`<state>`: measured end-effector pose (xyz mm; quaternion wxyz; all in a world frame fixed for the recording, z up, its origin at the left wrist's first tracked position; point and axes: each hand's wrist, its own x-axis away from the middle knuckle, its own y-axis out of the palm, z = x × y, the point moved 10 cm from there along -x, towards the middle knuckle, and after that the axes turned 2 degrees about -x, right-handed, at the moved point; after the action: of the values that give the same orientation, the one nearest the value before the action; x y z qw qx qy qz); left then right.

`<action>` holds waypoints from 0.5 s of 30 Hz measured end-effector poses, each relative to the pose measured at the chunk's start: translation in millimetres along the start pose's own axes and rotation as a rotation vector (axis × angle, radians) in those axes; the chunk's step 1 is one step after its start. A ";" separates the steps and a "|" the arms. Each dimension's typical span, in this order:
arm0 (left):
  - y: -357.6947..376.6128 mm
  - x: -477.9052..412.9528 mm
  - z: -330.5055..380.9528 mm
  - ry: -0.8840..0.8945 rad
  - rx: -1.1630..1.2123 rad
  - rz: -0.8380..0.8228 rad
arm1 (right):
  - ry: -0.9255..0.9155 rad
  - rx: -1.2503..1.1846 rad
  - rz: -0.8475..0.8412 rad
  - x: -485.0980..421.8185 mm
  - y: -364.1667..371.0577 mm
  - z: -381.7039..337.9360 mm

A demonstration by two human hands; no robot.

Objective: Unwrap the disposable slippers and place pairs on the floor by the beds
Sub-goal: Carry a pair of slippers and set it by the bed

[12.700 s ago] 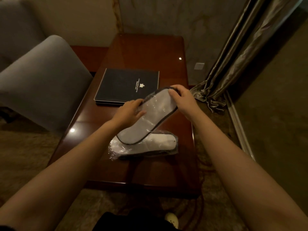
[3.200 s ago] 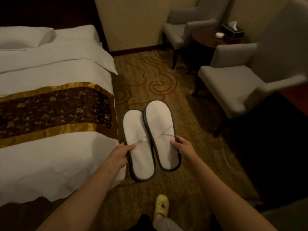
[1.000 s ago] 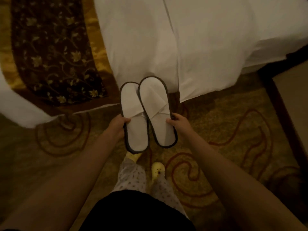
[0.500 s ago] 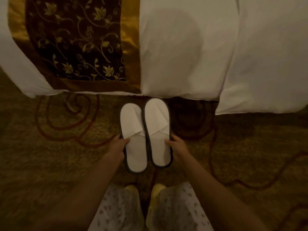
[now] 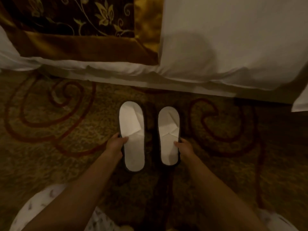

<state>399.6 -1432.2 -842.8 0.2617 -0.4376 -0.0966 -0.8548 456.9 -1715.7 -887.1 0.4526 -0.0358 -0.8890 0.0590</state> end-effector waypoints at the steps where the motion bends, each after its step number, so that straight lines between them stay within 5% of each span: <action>1: -1.6 -4.0 0.5 0.010 -0.011 0.002 | -0.001 0.032 0.003 -4.6 3.2 3.8; 6: -6.4 1.1 24.4 0.122 -0.244 0.002 | -0.145 0.495 0.051 3.5 3.3 -6.7; 15: 46.7 82.4 131.0 0.726 -1.242 -0.088 | -1.041 1.094 -0.057 137.9 73.1 -167.1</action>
<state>476.3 -1450.0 -701.6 -0.0547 -0.1896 0.4828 -0.8532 511.8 -1615.0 -689.3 -0.0710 0.2495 -0.8325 0.4895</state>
